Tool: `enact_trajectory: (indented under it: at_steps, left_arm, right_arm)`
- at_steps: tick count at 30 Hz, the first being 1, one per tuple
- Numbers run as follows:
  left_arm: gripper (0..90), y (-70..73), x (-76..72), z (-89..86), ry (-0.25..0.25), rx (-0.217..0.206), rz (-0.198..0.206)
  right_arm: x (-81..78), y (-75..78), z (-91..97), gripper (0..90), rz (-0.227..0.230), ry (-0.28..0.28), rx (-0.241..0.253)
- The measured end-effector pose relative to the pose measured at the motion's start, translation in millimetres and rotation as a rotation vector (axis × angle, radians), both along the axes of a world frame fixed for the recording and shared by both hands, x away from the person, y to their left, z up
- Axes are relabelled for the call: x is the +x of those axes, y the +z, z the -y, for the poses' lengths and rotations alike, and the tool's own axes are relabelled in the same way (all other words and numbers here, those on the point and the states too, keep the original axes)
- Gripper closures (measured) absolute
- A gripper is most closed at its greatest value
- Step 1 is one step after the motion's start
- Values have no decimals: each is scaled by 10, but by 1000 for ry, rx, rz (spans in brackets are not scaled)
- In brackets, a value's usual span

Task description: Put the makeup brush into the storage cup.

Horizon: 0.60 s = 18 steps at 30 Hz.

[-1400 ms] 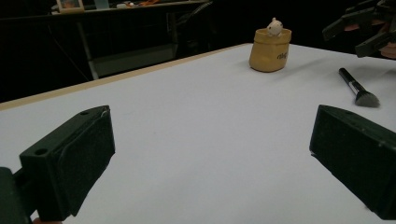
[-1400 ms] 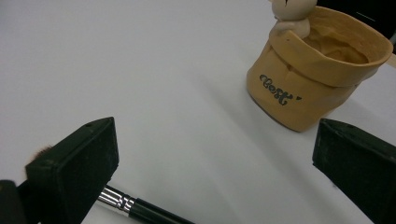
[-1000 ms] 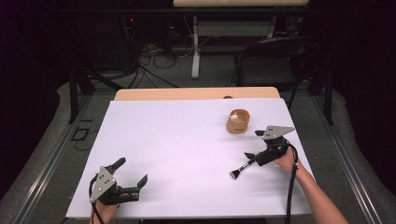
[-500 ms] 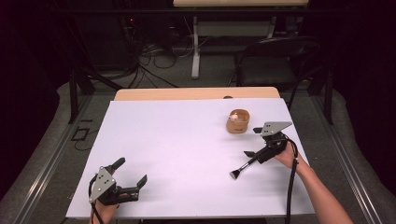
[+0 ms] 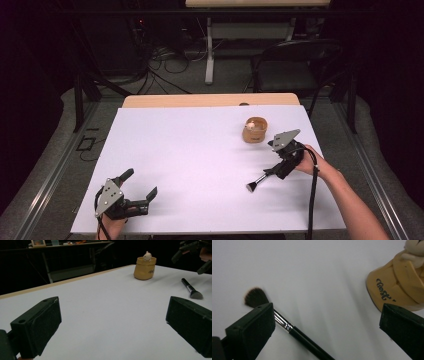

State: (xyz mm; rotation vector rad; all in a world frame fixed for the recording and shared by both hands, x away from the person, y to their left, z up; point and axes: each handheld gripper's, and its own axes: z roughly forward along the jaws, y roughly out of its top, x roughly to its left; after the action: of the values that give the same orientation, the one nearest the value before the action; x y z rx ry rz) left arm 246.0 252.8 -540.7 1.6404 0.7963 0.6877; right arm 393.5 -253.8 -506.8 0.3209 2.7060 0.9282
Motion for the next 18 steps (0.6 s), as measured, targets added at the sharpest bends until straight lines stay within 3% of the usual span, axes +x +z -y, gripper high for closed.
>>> enact_trajectory:
  at_steps: [2,4,5,7,8,11,12,18]
  left_arm:
    - [1,0,0,-2,0,-1,0]
    - [1,-1,0,-2,-1,-1,0]
    - [1,-1,1,-1,-1,-1,-1]
    - [0,-1,4,1,-4,0,0]
    - [0,-1,4,3,-3,2,1]
    - [1,-1,3,8,-2,1,-1]
    - [0,-1,3,7,-2,1,-1]
    - [0,-2,4,4,-4,0,-1]
  right_arm:
    - [-1,-16,-35,0,-14,21,-71]
    - [-1,-22,-42,0,-22,29,-93]
    - [3,-33,-49,0,-26,38,-138]
    - [6,-48,-53,0,-28,44,-145]
    - [22,-67,-64,0,-38,51,-186]
    - [40,-86,-70,0,-46,64,-216]
    - [56,-107,-85,0,-56,86,-251]
    - [49,-115,-121,0,-64,111,-310]
